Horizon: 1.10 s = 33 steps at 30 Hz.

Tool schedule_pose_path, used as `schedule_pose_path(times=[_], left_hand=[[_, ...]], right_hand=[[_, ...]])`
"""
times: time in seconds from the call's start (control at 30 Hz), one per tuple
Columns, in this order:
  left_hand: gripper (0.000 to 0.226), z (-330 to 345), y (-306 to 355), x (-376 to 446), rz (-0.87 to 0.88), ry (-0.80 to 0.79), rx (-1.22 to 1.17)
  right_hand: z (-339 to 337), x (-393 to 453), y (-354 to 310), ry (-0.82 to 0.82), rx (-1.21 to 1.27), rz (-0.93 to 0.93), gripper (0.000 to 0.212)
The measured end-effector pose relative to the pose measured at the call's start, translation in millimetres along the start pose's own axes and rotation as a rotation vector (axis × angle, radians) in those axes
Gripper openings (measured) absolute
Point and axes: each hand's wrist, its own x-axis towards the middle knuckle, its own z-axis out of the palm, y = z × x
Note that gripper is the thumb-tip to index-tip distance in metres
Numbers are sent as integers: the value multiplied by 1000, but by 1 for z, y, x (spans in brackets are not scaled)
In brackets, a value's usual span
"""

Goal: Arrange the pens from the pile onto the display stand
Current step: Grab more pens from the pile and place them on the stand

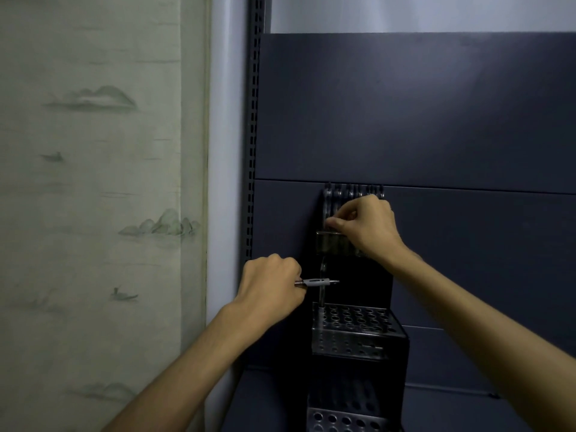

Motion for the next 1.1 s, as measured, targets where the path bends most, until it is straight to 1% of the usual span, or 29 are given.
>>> schedule_pose_path(times=[0.03, 0.07, 0.1, 0.13, 0.2, 0.23, 0.27, 0.37, 0.53, 0.63, 0.73, 0.83, 0.93, 1.03, 1.1], left_hand=[[27, 1, 0, 0, -5, -2, 0], [30, 1, -1, 0, -12, -5, 1], [29, 1, -1, 1, -19, -4, 2], [26, 1, 0, 1, -25, -4, 5], [14, -1, 3, 3, -24, 0, 9], [9, -3, 6, 3, -18, 3, 12], [11, -5, 10, 4, -13, 5, 14], [22, -9, 20, 5, 10, 9, 25], [32, -8, 23, 4, -50, 16, -11], [26, -8, 29, 3, -39, 17, 16], [29, -10, 35, 5, -9, 15, 35], [23, -11, 36, 6, -4, 27, 20], [16, -12, 32, 5, -7, 50, 12], [9, -13, 24, 2, -35, 87, 20], [11, -13, 17, 2, -61, 96, 15]], right_hand=[[-5, -6, -3, 9, 18, -66, 14], [-10, -12, -6, -28, 42, -132, 11], [-15, -19, -9, -109, 62, -198, 8], [-19, -25, -12, -224, 66, -255, 5], [-21, -36, -14, -453, 33, -336, 9], [-18, -41, -13, -528, 2, -369, 13], [-14, -45, -11, -563, -32, -399, 16], [-6, -54, -3, -546, -51, -455, 20], [-19, -58, 12, -510, -42, -427, 22], [-20, -60, 16, -503, -62, -440, 23], [-19, -63, 14, -462, -53, -471, 24], [-22, -64, 11, -453, -70, -489, 19], [-30, -60, 16, -451, -197, -496, 15], [-43, -49, 28, -378, -277, -442, 13], [-51, -39, 34, -318, -326, -376, 13]])
